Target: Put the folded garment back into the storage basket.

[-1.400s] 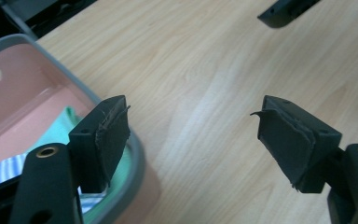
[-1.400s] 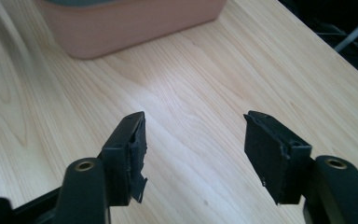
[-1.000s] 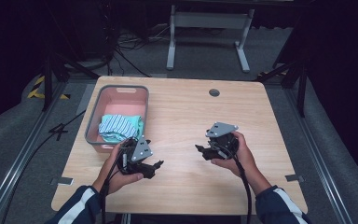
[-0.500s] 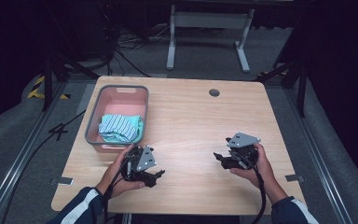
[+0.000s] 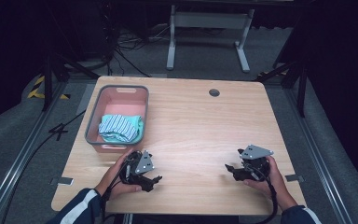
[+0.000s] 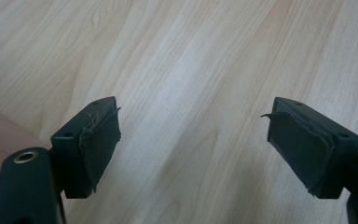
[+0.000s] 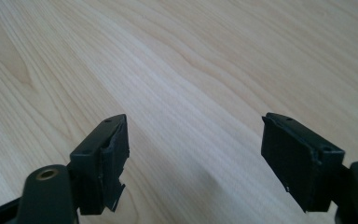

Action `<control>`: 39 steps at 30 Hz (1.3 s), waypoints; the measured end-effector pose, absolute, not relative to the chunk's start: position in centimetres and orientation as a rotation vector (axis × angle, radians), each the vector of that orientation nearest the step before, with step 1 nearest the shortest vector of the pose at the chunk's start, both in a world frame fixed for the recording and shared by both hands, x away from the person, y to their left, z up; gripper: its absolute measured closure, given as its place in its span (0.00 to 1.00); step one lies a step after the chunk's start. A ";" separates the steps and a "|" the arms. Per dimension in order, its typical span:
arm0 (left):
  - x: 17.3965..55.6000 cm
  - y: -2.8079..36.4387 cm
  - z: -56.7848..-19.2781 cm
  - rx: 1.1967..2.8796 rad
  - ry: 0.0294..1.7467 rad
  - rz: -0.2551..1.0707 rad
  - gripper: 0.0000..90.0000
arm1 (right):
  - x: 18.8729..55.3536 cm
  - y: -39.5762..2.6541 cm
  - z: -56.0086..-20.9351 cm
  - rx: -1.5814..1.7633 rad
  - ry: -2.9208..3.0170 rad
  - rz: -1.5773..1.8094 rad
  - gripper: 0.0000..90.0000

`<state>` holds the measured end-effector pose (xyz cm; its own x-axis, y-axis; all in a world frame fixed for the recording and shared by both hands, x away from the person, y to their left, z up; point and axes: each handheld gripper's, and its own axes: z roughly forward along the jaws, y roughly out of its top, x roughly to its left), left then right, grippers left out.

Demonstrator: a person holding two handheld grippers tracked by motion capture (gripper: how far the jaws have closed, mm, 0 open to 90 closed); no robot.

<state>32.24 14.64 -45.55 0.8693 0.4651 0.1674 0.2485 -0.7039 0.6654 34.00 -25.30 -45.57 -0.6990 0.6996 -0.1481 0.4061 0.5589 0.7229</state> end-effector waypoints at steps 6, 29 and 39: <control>32.0 14.7 -47.5 2.400 0.520 0.338 0.18 | 33.4 -27.6 -47.4 1.012 2.365 0.966 0.24; 33.0 14.9 -48.5 2.328 0.704 0.242 0.00 | 33.7 -29.0 -48.6 1.108 2.359 1.040 0.18; 33.0 14.9 -48.5 2.326 0.707 0.244 0.00 | 33.7 -29.0 -48.7 1.108 2.358 1.039 0.18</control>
